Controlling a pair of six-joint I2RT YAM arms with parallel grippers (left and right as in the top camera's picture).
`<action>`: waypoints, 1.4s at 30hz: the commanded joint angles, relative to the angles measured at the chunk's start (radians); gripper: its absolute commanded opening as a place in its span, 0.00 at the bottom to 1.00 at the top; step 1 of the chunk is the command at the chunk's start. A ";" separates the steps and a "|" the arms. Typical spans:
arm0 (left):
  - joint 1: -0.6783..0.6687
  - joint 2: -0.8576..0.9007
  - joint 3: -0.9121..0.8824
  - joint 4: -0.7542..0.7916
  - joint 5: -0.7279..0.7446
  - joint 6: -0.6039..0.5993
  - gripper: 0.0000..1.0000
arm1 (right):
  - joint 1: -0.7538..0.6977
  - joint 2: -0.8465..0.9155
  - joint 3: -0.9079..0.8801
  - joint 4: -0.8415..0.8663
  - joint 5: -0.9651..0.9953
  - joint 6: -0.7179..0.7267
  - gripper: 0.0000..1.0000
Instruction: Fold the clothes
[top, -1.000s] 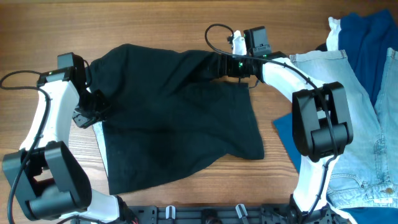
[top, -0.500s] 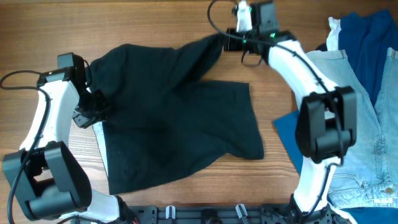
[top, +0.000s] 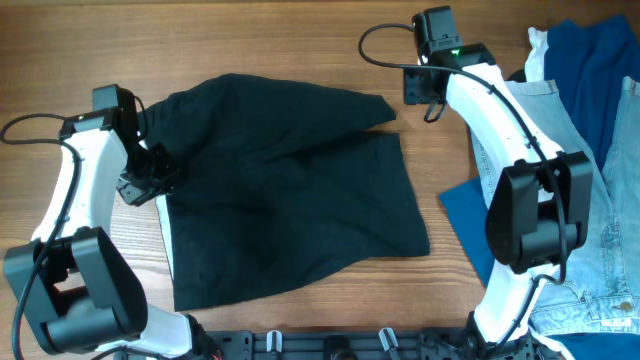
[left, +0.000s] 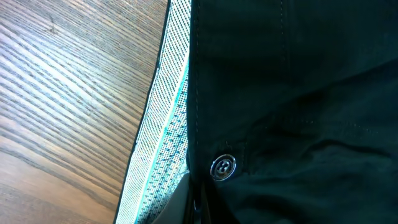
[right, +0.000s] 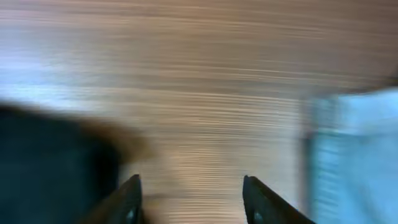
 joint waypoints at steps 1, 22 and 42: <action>0.005 0.006 -0.005 -0.001 -0.020 -0.010 0.04 | 0.007 -0.004 0.023 0.066 -0.299 -0.013 0.58; 0.005 0.006 -0.005 -0.004 -0.020 -0.010 0.04 | -0.049 0.251 0.035 0.394 -1.172 0.232 0.04; 0.005 0.006 -0.005 0.003 -0.020 -0.009 0.04 | -0.072 0.053 0.050 -0.198 0.153 0.185 0.52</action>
